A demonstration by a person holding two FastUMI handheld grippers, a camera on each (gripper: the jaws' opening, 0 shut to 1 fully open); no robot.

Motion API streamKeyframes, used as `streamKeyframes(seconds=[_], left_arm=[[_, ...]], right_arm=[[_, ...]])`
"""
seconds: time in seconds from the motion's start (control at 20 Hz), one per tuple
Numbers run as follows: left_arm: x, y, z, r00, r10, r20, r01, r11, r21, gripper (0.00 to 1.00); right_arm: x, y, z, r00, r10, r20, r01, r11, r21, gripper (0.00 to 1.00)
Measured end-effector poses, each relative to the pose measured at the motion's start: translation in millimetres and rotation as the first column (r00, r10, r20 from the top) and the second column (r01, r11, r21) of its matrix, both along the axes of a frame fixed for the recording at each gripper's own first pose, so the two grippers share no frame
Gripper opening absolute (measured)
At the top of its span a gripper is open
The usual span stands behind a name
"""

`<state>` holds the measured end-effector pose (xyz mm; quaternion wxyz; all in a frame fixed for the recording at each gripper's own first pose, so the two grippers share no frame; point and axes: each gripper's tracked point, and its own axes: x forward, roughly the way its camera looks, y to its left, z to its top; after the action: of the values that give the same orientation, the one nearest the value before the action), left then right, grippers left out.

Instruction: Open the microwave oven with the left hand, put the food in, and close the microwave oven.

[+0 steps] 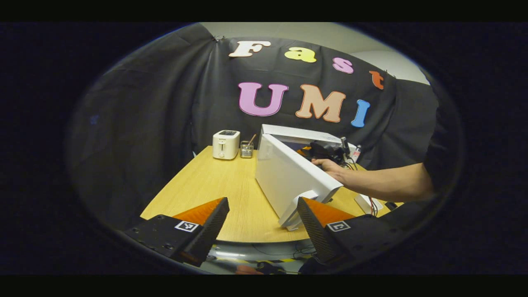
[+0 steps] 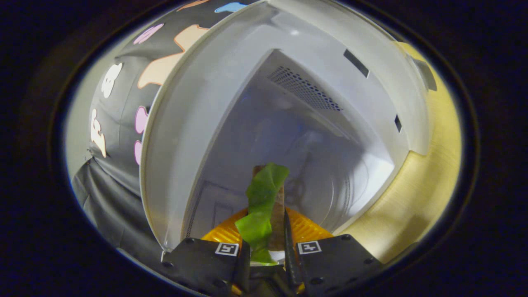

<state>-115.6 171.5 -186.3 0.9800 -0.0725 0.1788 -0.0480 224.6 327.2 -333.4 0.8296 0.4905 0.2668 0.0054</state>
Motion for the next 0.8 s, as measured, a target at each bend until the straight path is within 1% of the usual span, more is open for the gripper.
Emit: streamKeyframes(seconds=[0.1,0.15,0.2,0.25,0.3,0.35,0.4,0.45,0.5,0.55,0.6,0.65,0.7,0.75,0.8], left_arm=[[-2.9,8.1,-2.7,1.0,0.02,-0.006,-0.02,0.999,0.039,0.97],[-4.4,10.5,-4.1,0.999,0.032,-0.014,-0.031,0.999,0.035,0.94],[-6.4,11.9,-6.2,0.999,0.044,-0.024,-0.044,0.999,0.022,0.97],[-8.1,12.9,-6.5,0.998,0.055,-0.029,-0.055,0.998,0.011,0.94],[-9.2,13.5,-6.1,0.998,0.06,-0.033,-0.06,0.998,0.009,0.97],[-8.6,14.1,-6.2,0.997,0.063,-0.034,-0.062,0.998,0.018,0.97],[-8.1,14.5,-2.6,0.998,0.06,-0.027,-0.06,0.998,0.032,0.97],[-7.2,15.3,0.4,0.998,0.058,-0.019,-0.057,0.997,0.048,0.97],[-6.7,15.4,1.5,0.998,0.057,-0.014,-0.056,0.997,0.058,0.94],[-6.1,15.7,1.3,0.998,0.058,-0.014,-0.057,0.997,0.058,0.97],[-6.3,15.5,1.0,0.998,0.062,-0.018,-0.061,0.997,0.051,0.94],[-6.8,14.3,-0.2,0.998,0.064,-0.022,-0.064,0.997,0.039,0.95],[-8.6,13.6,-2.1,0.997,0.069,-0.033,-0.068,0.997,0.031,0.94],[-8.8,13.6,-3.9,0.997,0.074,-0.039,-0.073,0.997,0.024,0.95],[-9.5,13.8,-4.3,0.996,0.078,-0.043,-0.077,0.997,0.019,0.97]], right_arm=[[2.7,-2.0,-3.6,1.0,-0.018,0.014,0.018,1.0,-0.021,0.37],[3.3,-1.3,-6.4,1.0,-0.019,0.016,0.02,0.999,-0.032,0.37],[1.0,2.6,-10.6,1.0,-0.009,0.011,0.01,0.999,-0.041,0.37],[-1.5,6.6,-15.2,1.0,0.004,0.001,-0.003,0.999,-0.041,0.37],[-3.0,12.0,-15.4,1.0,0.015,0.002,-0.015,1.0,-0.028,0.37],[-2.8,13.8,-16.4,1.0,0.02,0.005,-0.02,0.999,-0.031,0.38],[-2.4,12.6,-19.2,1.0,0.017,0.006,-0.017,0.999,-0.042,0.3],[-2.1,9.0,-23.6,1.0,0.008,-0.004,-0.009,0.998,-0.063,0.3],[-1.0,4.9,-29.1,1.0,-0.001,-0.024,-0.001,0.996,-0.094,0.46],[-7.3,-4.8,-36.1,0.999,-0.017,-0.049,0.009,0.989,-0.15,0.39],[-7.5,-8.9,-40.4,0.998,-0.025,-0.051,0.015,0.982,-0.187,0.63],[-7.8,-13.9,-36.4,0.999,-0.034,-0.027,0.028,0.974,-0.223,0.51],[-4.8,-21.8,-34.6,0.999,-0.054,-0.004,0.051,0.959,-0.279,0.67],[-5.3,-29.5,-35.2,0.998,-0.064,-0.002,0.06,0.944,-0.326,0.69],[-5.1,-33.1,-35.2,0.998,-0.067,-0.007,0.061,0.934,-0.353,0.8]])
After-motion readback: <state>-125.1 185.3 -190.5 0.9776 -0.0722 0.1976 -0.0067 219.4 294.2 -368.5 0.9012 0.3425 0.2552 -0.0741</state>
